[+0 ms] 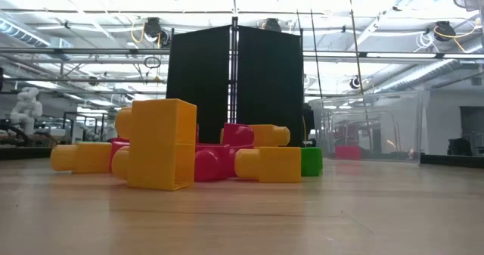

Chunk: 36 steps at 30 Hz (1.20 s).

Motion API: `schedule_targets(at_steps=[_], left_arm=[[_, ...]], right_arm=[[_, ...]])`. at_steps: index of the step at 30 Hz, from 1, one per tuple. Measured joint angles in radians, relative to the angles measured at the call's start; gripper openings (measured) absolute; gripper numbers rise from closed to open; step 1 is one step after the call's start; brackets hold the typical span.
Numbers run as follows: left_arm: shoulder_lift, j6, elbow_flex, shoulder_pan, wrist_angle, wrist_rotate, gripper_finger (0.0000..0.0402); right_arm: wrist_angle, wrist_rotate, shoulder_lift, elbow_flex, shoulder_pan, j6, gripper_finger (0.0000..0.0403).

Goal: Sort blocks
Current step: Put the red game piece into the top transparent bin

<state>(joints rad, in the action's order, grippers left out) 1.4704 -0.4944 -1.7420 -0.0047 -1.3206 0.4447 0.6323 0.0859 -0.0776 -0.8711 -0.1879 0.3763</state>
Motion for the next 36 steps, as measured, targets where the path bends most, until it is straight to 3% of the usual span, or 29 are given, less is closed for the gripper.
schedule_targets(at_steps=[5, 13, 23, 36], left_arm=[[-0.001, 0.078, 0.156, 0.062, 0.149, -0.202, 0.016], [-0.002, 0.196, 0.376, 0.061, 0.423, -0.328, 0.016], [0.006, 0.301, 0.59, 0.058, 0.602, -0.342, 0.016], [0.018, 0.319, 0.701, 0.012, 0.707, -0.366, 0.016]], right_arm=[[0.0, 0.013, 0.0, 0.0, 0.0, 0.005, 0.0208], [0.0, 0.018, 0.0, 0.0, 0.0, 0.005, 0.0208], [0.0, 0.018, 0.0, 0.0, 0.0, 0.005, 0.0208], [0.001, 0.018, 0.0, 0.0, 0.0, 0.002, 0.0208]])
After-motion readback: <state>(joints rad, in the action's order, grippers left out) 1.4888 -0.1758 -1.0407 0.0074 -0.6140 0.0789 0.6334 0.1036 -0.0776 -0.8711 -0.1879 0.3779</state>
